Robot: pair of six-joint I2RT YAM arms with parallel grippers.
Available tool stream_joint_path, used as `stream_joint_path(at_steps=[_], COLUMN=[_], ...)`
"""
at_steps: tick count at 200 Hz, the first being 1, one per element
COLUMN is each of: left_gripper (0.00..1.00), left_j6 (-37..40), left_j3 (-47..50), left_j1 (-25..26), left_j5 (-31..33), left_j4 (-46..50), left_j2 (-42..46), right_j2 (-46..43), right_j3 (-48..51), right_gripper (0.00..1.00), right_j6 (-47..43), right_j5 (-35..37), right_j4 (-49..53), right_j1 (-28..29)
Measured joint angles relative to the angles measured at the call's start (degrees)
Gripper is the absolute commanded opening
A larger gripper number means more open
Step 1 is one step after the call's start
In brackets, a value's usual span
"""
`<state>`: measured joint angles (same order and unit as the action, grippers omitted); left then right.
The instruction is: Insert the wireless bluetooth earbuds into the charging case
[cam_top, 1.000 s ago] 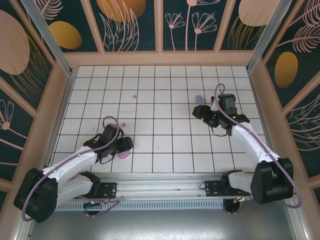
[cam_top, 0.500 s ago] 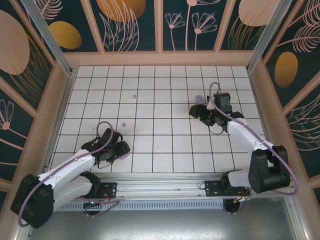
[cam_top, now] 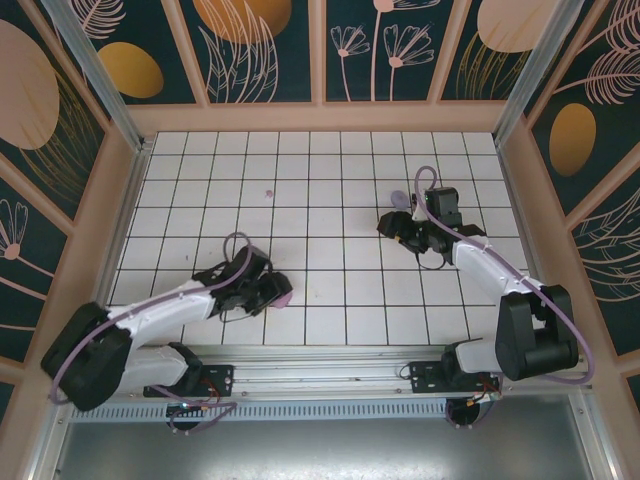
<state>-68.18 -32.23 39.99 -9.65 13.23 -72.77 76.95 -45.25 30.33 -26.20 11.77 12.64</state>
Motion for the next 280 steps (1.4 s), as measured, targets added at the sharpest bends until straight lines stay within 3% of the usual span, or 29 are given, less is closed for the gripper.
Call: stream_joint_path(at_steps=[50,80,120,149,189,244,280], left_gripper=[0.72,0.80,0.79,0.75,0.72,0.71,0.71], left_j6=[10.75,23.28,42.86,51.58,55.95,55.54,53.33], left_j3=[-12.70,-12.66,-8.31,-7.21,-9.09,-4.31,-3.41], left_j1=[0.85,2.86,3.98,3.96,4.20,4.55,8.13], left_j5=[4.96,8.52,8.37,6.64,4.09,3.72,5.14], left_j4=[2.62,3.48,-1.86,-5.62,-7.45,-11.08,-11.30], left_j2=[-4.68,-5.86,-6.80,-9.07,-16.81,-12.44,-12.11], right_j2=[-0.02,-0.04,-0.15,-1.36,-4.26,-6.64,-5.77], right_j3=[1.64,2.19,2.19,2.19,2.19,4.00,4.07], right_gripper=[0.62,0.61,0.61,0.62,0.62,0.62,0.62], right_j6=[0.07,0.63,2.01,3.58,6.08,7.63,8.04], right_j5=[-0.44,-0.55,-0.72,0.26,1.51,3.21,3.13], right_j4=[0.00,0.00,0.22,0.63,0.76,0.85,0.33], right_j1=[0.00,0.00,0.00,0.00,0.00,0.00,0.00])
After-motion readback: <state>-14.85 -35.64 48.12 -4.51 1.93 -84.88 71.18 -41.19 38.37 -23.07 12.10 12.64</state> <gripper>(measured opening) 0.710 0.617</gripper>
